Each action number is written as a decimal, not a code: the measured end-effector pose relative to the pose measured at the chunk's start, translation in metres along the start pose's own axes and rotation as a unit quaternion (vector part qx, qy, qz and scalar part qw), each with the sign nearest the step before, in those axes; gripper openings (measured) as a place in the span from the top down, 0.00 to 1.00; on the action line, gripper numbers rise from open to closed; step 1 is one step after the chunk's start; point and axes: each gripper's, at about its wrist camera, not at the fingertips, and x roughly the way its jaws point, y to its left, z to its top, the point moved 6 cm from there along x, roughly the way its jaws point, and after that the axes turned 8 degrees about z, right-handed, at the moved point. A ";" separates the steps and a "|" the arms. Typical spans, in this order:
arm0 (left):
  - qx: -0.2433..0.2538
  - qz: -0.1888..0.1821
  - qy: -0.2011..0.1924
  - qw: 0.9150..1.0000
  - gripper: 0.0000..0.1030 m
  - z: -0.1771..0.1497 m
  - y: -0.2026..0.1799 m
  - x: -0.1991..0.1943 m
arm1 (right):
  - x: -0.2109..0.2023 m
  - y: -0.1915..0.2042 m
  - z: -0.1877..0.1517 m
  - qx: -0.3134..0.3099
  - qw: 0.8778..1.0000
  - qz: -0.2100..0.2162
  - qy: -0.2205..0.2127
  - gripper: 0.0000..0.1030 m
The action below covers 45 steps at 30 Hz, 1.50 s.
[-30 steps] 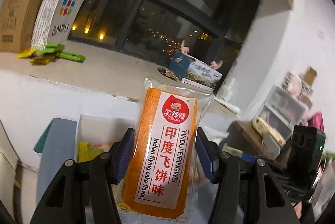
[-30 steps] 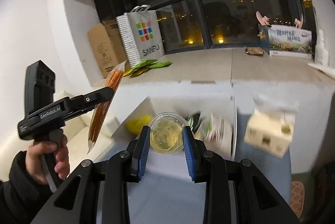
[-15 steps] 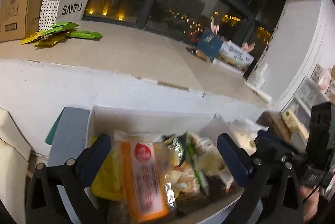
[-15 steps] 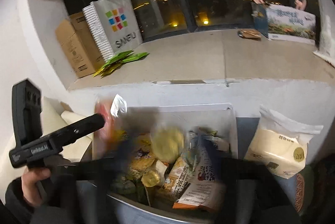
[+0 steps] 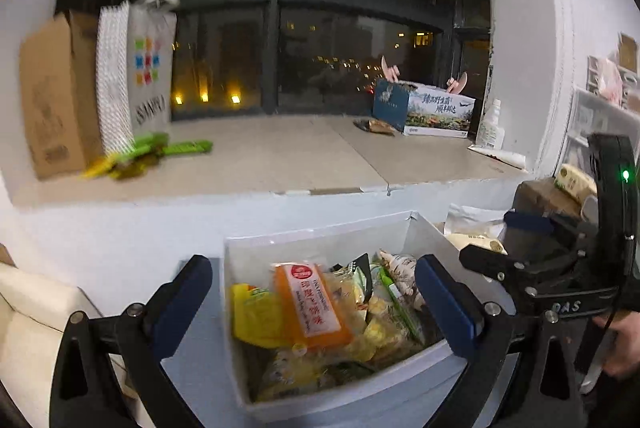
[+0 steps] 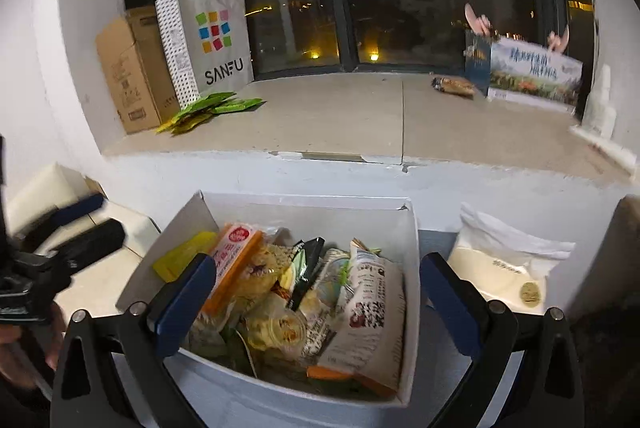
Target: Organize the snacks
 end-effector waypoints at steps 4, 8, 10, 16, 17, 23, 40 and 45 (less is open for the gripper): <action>-0.016 -0.002 -0.023 1.000 0.00 -0.012 0.002 -0.050 | -0.034 0.015 -0.007 -0.036 0.997 -0.058 -0.021 0.00; -0.036 -0.022 -0.014 0.999 0.00 -0.036 0.001 -0.098 | -0.084 0.034 -0.027 -0.045 0.996 -0.055 -0.058 0.00; -0.045 -0.024 -0.008 0.999 0.00 -0.049 0.001 -0.118 | -0.108 0.044 -0.041 -0.047 0.996 -0.049 -0.058 0.00; -0.038 -0.026 -0.003 0.999 0.00 -0.080 -0.011 -0.176 | -0.164 0.063 -0.081 -0.036 0.996 -0.059 -0.058 0.00; -0.036 -0.029 0.002 0.999 0.00 -0.086 -0.014 -0.185 | -0.172 0.066 -0.090 -0.031 0.996 -0.060 -0.050 0.00; -0.031 -0.045 0.024 0.998 0.00 -0.113 -0.029 -0.212 | -0.216 0.078 -0.131 0.000 0.996 -0.063 -0.059 0.00; -0.014 -0.044 0.031 0.998 0.00 -0.112 -0.041 -0.207 | -0.239 0.076 -0.141 0.016 0.995 -0.068 -0.067 0.00; -0.012 -0.043 0.031 0.999 0.00 -0.112 -0.040 -0.207 | -0.239 0.079 -0.141 0.013 0.995 -0.067 -0.067 0.00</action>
